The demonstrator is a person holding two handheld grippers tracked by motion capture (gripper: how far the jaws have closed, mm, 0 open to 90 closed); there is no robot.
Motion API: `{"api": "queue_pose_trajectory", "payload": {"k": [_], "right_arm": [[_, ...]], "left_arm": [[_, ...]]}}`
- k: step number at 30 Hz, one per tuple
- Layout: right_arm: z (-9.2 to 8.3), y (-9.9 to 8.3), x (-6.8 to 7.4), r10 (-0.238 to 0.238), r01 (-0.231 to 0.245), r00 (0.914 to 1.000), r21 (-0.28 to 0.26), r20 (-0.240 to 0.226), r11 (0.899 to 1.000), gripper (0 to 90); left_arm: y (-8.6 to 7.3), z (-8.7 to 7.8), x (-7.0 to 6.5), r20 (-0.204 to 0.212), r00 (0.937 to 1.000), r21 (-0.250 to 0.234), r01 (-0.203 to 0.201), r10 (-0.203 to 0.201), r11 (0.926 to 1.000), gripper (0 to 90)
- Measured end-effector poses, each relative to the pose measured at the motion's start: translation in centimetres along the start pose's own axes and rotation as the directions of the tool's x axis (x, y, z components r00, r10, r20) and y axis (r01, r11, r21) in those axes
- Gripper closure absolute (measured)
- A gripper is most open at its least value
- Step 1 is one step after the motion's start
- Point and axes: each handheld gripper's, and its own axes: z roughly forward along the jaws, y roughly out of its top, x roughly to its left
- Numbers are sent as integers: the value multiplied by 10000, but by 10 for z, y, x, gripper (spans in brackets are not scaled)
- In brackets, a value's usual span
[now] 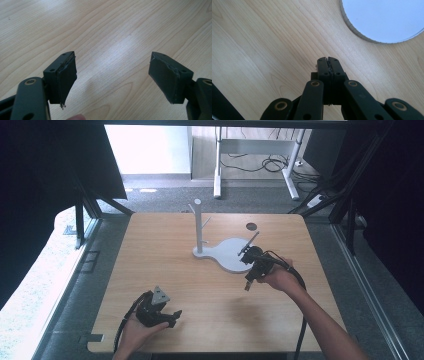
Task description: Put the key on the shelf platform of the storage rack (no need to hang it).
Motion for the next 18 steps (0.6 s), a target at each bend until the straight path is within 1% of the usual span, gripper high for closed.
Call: {"api": "queue_pose_trajectory", "payload": {"k": [5,9,13,16,17,18], "right_arm": [[-5,9,-2,-95,94,9999,-180,-52,9998,896],[-5,11,-4,-75,75,10000,-159,-29,9998,895],[-5,15,-9,8,-8,10000,-223,-25,9998,896],[-5,16,-11,-34,33,10000,-253,-7,9997,896],[-5,17,-12,41,-42,10000,-256,-35,9997,896],[-5,17,-13,-15,14,10000,-244,-33,9997,896]], "left_arm": [[0,0,0,2,10000,26,-16,16,10000,227],[0,1,0,-14,10000,59,-24,24,10000,227],[0,1,0,-12,10000,64,-27,27,10000,227],[0,1,-1,9,10000,72,-19,19,10000,227],[0,1,-1,8,10000,71,-18,18,10000,227],[0,1,-1,11,10000,61,-14,14,10000,227]]}}
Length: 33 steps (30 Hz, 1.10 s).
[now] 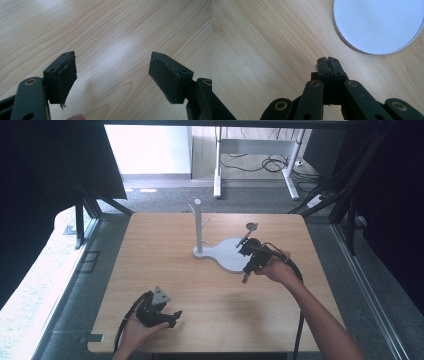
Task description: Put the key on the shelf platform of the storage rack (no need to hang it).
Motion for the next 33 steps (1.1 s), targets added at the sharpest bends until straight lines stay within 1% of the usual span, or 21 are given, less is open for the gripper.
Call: {"api": "queue_pose_trajectory", "payload": {"k": [2,5,6,11,12,16,18,20,33], "right_arm": [[0,1,-2,50,-50,10000,37,10,10000,895],[0,4,-5,40,-40,10000,-53,6,10000,896],[0,5,-6,128,-128,9999,-67,-14,9999,896],[1,9,-11,225,-225,9997,67,1,9997,896],[2,10,-13,220,-220,9998,22,-5,9998,896],[5,12,-19,422,-421,9991,85,-9,9991,895],[6,13,-22,450,-449,9990,108,-59,9989,895],[8,16,-25,603,-602,9981,109,-97,9981,895],[11,27,-37,788,-788,9969,132,-7,9968,896]], "left_arm": [[0,0,0,0,10000,2,0,0,10000,227],[0,0,0,-8,10000,18,6,-6,10000,227],[0,1,0,-19,10000,14,8,-8,10000,227],[0,1,0,5,10000,5,12,-12,10000,227],[0,1,0,9,10000,8,9,-9,10000,227],[-1,2,0,16,10000,34,8,-8,10000,227],[-1,3,0,15,10000,62,-14,14,10000,227],[-1,3,0,29,10000,69,-4,3,10000,227],[-1,4,1,27,10000,78,38,-39,10000,227]]}}
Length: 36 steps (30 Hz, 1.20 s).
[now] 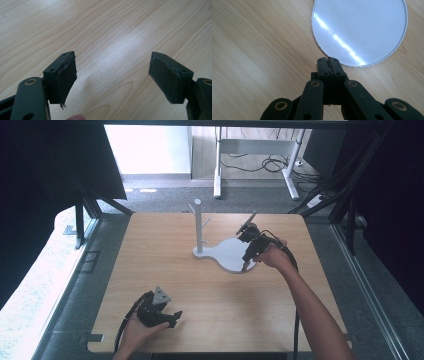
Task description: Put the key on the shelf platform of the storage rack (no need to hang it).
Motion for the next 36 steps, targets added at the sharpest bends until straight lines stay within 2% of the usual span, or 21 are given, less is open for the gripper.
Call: {"api": "queue_pose_trajectory", "payload": {"k": [28,36], "right_arm": [[16,23,-22,334,-334,9994,237,1,9992,896],[25,30,-29,464,-464,9989,284,13,9985,895]], "left_arm": [[-2,2,3,17,10000,90,31,-31,10000,227],[-2,2,3,39,9999,74,100,-101,9999,227]]}}
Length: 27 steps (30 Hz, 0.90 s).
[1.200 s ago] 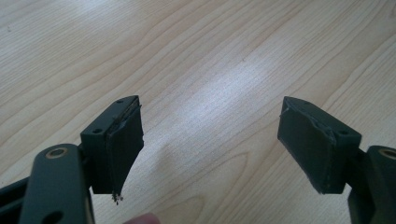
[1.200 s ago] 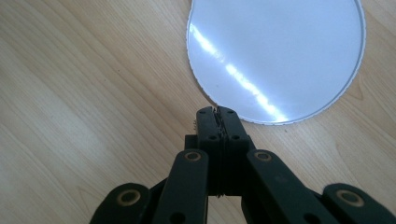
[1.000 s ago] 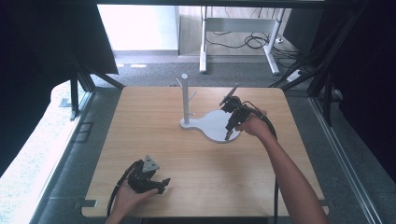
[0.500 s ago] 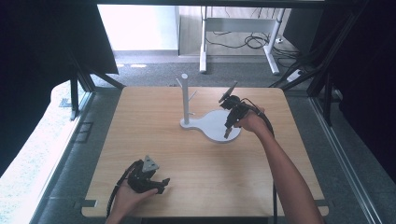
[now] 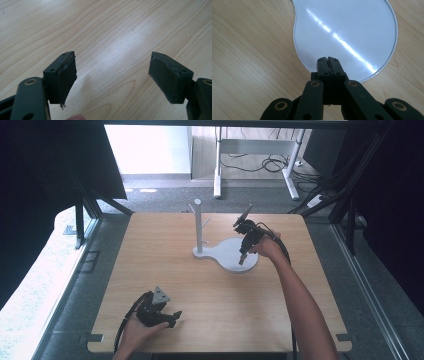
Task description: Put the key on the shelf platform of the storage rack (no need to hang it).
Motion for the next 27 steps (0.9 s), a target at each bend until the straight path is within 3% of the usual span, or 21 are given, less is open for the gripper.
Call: {"api": "queue_pose_trajectory", "payload": {"k": [22,27], "right_arm": [[12,25,-18,383,-382,9993,-110,52,9992,896],[16,30,-21,390,-389,9989,-53,243,9992,896]], "left_arm": [[-2,1,3,28,9999,40,137,-137,9999,227],[-2,3,3,-45,9999,78,108,-108,9999,226]]}}
